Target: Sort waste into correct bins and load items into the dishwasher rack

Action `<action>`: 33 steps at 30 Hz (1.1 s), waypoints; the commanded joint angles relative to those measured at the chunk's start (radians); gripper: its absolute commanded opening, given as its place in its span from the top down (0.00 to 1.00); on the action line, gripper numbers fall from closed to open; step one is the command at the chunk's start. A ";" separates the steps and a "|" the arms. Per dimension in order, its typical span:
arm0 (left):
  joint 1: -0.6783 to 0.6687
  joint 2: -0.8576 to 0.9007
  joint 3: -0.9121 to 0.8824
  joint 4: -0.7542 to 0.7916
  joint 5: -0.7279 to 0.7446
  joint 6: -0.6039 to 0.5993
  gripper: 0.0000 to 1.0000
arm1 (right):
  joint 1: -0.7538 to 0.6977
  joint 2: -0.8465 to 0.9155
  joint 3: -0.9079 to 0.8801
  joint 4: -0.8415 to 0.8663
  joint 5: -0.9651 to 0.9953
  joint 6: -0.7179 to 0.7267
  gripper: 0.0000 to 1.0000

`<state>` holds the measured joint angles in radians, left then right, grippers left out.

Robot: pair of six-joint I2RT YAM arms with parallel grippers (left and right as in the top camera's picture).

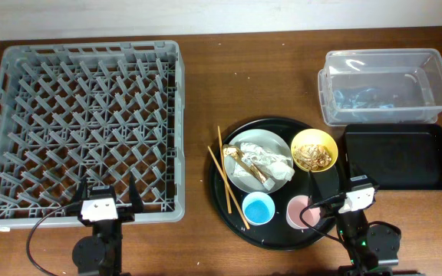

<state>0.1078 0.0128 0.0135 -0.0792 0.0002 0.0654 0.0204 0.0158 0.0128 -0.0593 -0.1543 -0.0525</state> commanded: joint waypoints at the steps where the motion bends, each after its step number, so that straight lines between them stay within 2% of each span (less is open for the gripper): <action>1: -0.001 -0.007 -0.005 -0.005 -0.003 0.019 0.01 | 0.006 -0.010 -0.007 0.010 0.035 0.004 0.02; 8: -0.001 -0.007 -0.004 0.013 0.001 0.018 0.01 | 0.006 -0.010 0.010 0.204 0.008 0.005 0.02; 9: -0.001 -0.007 -0.004 0.040 0.043 0.019 0.01 | 0.006 -0.010 0.051 0.204 0.008 0.004 0.02; 11: -0.001 -0.007 0.007 0.190 0.084 0.018 0.01 | 0.006 0.010 0.161 0.165 0.008 0.004 0.02; 13: -0.001 -0.001 0.112 0.212 0.087 0.020 0.01 | 0.006 0.105 0.332 0.077 0.008 0.003 0.02; 16: -0.001 0.119 0.381 0.037 0.086 0.110 0.00 | 0.006 0.396 0.614 0.002 -0.108 -0.004 0.02; 18: -0.001 0.312 0.627 -0.159 0.087 0.109 0.01 | 0.006 0.642 0.828 -0.103 -0.245 -0.003 0.02; 20: -0.001 0.468 0.794 -0.327 0.093 0.104 0.01 | 0.006 0.829 1.012 -0.288 -0.316 -0.003 0.02; 22: -0.001 0.671 1.013 -0.566 0.117 0.078 0.01 | 0.007 1.039 1.223 -0.547 -0.344 -0.003 0.02; 24: -0.001 0.843 1.157 -0.719 0.122 0.032 0.01 | 0.024 1.182 1.358 -0.746 -0.347 -0.003 0.02; 26: -0.001 1.064 1.269 -0.830 0.193 0.033 0.01 | 0.113 1.310 1.429 -0.862 -0.327 -0.004 0.02; 29: -0.001 1.263 1.279 -0.833 0.221 0.033 0.01 | 0.279 1.455 1.430 -0.885 -0.305 -0.019 0.02; 30: -0.001 1.339 1.279 -0.847 0.222 0.033 0.01 | 0.318 1.516 1.430 -0.851 -0.321 0.019 0.02; 31: -0.001 1.411 1.279 -0.847 0.221 0.033 0.01 | 0.348 1.593 1.430 -0.822 -0.373 0.117 0.01; 32: -0.001 1.475 1.279 -0.852 0.221 0.034 0.01 | 0.354 1.634 1.430 -0.834 -0.384 0.117 0.02; 33: -0.001 1.528 1.279 -0.850 0.221 0.034 0.01 | 0.354 1.680 1.430 -0.874 -0.285 0.117 0.02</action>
<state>0.1070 1.4715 1.2808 -0.9283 0.2062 0.1081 0.3683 1.6566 1.4281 -0.8902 -0.5087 0.0311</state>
